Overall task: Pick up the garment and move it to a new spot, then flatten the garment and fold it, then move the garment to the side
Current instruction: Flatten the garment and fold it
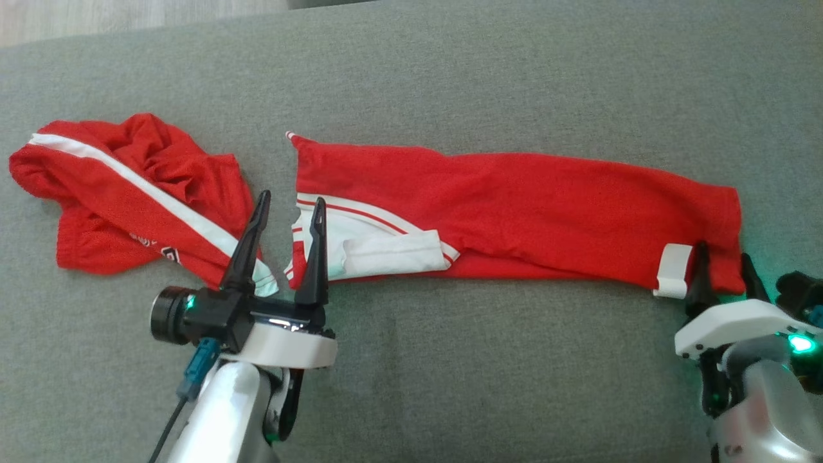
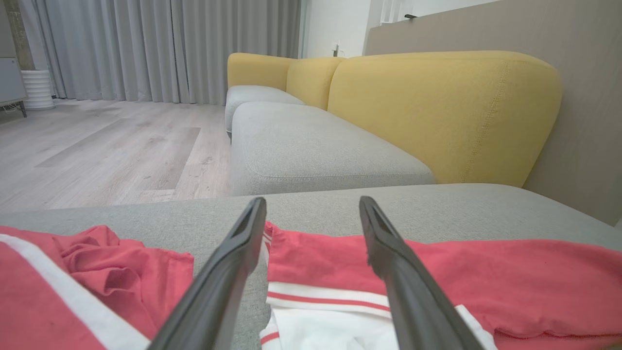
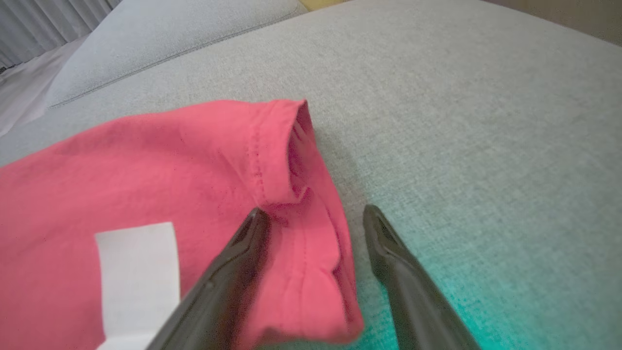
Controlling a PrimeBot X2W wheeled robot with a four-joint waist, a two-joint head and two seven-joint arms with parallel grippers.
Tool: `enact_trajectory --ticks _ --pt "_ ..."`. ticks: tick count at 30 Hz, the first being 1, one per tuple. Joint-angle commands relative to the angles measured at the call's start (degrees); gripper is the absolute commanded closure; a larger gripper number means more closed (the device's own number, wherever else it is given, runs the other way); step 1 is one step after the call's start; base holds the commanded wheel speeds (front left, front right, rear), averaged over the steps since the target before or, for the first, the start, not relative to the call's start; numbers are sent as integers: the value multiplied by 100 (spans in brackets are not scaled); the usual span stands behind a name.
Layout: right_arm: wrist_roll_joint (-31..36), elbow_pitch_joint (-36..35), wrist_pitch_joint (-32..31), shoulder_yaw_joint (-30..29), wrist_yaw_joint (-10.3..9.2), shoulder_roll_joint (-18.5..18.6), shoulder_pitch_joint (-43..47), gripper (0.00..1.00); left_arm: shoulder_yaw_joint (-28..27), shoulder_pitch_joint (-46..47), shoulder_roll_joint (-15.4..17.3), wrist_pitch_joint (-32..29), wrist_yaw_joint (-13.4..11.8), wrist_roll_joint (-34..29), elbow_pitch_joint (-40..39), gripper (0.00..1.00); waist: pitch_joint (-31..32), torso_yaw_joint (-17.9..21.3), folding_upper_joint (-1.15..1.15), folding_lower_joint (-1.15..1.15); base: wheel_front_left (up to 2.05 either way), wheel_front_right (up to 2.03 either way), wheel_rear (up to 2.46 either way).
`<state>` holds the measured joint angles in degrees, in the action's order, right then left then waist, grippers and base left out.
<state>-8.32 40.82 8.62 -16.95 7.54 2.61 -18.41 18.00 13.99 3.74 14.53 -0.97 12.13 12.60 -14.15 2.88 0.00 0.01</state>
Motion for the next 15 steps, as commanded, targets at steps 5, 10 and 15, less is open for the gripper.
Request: enact_trajectory --ticks 5,10,15 --pt "-48 437 185 300 -5 27 -366 0 -339 190 -20 47 72 -130 -142 0 -15 36 0 -1 0 0 0" --pt "126 737 346 429 -5 27 -508 100 -423 190 -39 47 106 -204 -124 0 31 89 0 -1 0 0 0" --pt "655 614 429 -17 -5 28 -536 100 -478 129 -58 47 128 -207 -128 0 134 158 0 -1 0 0 0"
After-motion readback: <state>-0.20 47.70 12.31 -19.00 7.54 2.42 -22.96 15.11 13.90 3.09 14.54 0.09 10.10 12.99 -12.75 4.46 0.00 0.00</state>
